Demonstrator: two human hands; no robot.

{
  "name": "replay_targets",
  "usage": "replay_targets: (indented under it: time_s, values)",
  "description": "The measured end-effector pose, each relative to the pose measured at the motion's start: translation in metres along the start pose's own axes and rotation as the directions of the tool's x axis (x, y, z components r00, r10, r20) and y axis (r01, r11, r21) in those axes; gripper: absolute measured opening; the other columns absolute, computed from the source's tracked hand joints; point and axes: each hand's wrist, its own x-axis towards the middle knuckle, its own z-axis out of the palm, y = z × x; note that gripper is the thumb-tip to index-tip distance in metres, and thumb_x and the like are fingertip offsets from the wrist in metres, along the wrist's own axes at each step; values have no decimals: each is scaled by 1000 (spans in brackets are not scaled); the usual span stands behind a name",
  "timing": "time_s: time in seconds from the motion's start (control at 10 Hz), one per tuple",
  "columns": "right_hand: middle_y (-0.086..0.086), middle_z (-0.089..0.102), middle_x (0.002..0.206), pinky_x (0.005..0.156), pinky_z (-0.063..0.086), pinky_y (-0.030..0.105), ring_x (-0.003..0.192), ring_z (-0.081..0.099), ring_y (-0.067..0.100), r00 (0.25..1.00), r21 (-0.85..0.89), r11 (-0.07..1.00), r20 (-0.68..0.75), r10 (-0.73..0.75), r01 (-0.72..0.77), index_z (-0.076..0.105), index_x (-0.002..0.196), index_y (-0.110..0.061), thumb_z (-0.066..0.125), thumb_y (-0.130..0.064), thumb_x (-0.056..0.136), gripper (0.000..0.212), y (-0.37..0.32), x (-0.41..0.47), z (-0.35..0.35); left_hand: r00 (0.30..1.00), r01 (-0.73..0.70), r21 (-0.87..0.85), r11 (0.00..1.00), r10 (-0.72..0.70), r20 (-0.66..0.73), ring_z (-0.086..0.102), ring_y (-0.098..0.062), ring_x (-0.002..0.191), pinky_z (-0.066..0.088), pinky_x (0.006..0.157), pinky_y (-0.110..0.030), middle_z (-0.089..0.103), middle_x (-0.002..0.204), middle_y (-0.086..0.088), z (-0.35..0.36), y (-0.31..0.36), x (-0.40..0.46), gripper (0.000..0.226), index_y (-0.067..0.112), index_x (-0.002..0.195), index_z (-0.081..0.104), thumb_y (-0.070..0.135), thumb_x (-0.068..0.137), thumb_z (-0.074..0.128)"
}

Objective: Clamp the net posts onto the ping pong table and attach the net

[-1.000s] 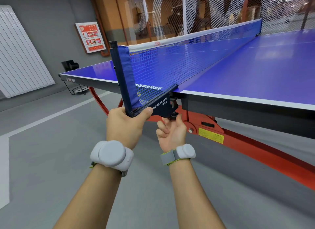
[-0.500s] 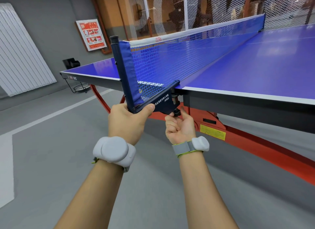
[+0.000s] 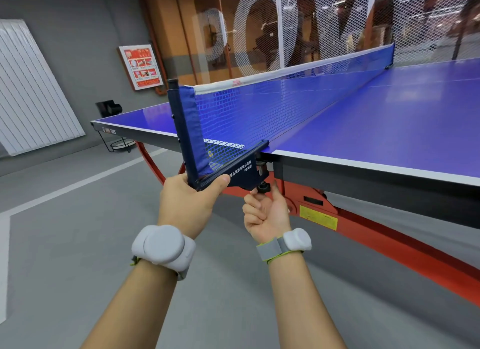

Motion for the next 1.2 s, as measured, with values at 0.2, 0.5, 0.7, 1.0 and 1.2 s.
replay_targets:
  time_s: [0.2, 0.5, 0.7, 1.0, 1.2]
  values:
    - [-5, 23, 61, 32, 13, 16, 35, 20, 7, 998, -64, 998, -65, 2, -7, 64, 90, -13, 46, -66, 91, 56, 0, -8, -4, 999, -45, 18, 999, 46, -30, 73, -10, 74, 57, 76, -33, 84, 83, 13, -7, 7, -15, 22, 30, 94, 86, 39, 76, 95]
    - [1, 59, 79, 34, 17, 16, 39, 26, 7, 988, -16, 995, -117, -103, 101, 62, 110, -16, 52, -57, 95, 45, 8, -9, -6, 998, -54, -35, 998, 53, -31, 55, -19, 66, 49, 71, -35, 79, 76, -19, -20, 3, -14, 29, 34, 85, 88, 55, 66, 90]
    - [0, 72, 99, 35, 28, 11, 46, 39, 3, 980, 55, 981, -82, -180, 185, 66, 115, -20, 48, -45, 103, 33, 8, -12, 4, 1000, -12, -46, 999, 11, -23, 60, -20, 69, 61, 78, -45, 83, 81, -17, -21, -1, -8, 37, 36, 90, 88, 60, 61, 89]
    - [1, 73, 97, 36, 32, 14, 46, 40, 6, 984, 52, 986, -88, -156, 160, 62, 119, -19, 55, -44, 99, 33, 11, -11, 2, 998, -46, -38, 998, 44, -54, 57, -17, 65, 52, 72, -35, 81, 76, -14, -20, -2, -12, 25, 34, 87, 88, 53, 71, 92]
    - [3, 72, 94, 39, 33, 16, 47, 43, 9, 967, -111, 980, -178, -184, 166, 64, 120, -17, 60, -43, 91, 39, 10, -17, -6, 997, -2, -205, 979, -15, -80, 72, -13, 83, 64, 97, -50, 85, 90, -1, -21, 0, -17, 45, 27, 87, 86, 69, 74, 78]
